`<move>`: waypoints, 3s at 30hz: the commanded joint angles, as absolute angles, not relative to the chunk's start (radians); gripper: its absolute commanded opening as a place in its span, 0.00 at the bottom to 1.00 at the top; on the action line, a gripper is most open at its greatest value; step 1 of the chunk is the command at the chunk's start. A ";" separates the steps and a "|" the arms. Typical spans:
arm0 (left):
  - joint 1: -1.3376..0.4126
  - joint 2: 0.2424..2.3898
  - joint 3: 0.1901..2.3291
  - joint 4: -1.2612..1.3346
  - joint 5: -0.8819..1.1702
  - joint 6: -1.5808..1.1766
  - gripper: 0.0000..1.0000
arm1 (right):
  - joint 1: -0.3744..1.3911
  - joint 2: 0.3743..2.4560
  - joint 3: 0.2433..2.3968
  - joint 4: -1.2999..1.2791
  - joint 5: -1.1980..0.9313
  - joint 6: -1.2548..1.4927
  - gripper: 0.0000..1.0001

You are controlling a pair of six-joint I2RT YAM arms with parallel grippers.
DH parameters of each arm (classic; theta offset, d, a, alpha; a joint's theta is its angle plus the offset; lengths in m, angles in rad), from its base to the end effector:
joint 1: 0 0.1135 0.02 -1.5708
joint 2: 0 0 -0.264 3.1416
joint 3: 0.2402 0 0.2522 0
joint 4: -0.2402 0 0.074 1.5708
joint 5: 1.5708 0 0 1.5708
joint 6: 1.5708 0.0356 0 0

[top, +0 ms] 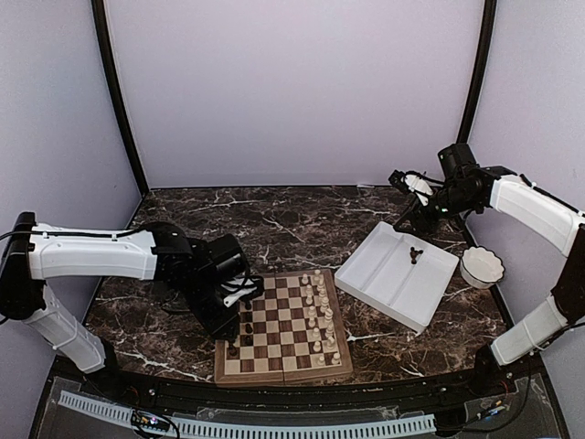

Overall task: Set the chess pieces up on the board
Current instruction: Place the bishop on c8, then pick up the chess pile from the storage box.

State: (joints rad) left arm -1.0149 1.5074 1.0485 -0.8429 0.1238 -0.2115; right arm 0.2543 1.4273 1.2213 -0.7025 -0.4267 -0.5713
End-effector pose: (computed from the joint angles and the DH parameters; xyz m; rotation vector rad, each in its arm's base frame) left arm 0.1432 -0.2389 0.2169 1.1836 2.7225 -0.3816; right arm 0.2864 0.0897 0.2995 -1.1262 2.1261 0.3831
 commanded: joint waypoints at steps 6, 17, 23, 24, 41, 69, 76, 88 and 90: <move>-1.022 1.349 1.118 -0.916 0.168 -0.231 0.35 | 0.251 1.469 1.242 -0.689 -0.346 -0.574 0.50; -0.998 1.298 1.232 -0.633 -0.041 -0.147 0.53 | 0.230 1.675 1.312 -0.707 -0.108 -0.521 0.37; -0.923 1.350 1.236 -0.415 0.025 -0.180 0.58 | 0.226 1.809 1.369 -0.764 0.043 -0.494 0.31; -0.917 1.354 1.233 -0.401 0.039 -0.180 0.58 | 0.223 1.821 1.372 -0.766 0.063 -0.490 0.31; -0.871 1.444 1.206 -0.357 0.131 -0.158 0.58 | 0.210 2.060 1.541 -0.961 -0.116 -0.430 0.41; -0.863 1.458 1.203 -0.338 0.184 -0.189 0.58 | 0.313 1.889 1.370 -0.909 0.069 -0.484 0.34; -0.863 1.460 1.204 -0.338 0.187 -0.189 0.58 | 0.288 1.946 1.375 -0.896 0.040 -0.479 0.32; -0.862 1.458 1.188 -0.293 0.198 -0.199 0.58 | 0.275 1.996 1.367 -0.889 0.005 -0.502 0.20; -0.862 1.465 1.192 -0.274 0.212 -0.206 0.58 | 0.276 1.988 1.355 -0.882 0.005 -0.509 0.16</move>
State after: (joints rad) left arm -0.8665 1.4887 1.1995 -0.3294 0.1810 -0.1925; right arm 0.2802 1.9785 1.3796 -0.9024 0.0189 -0.4961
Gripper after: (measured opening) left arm 0.575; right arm 0.196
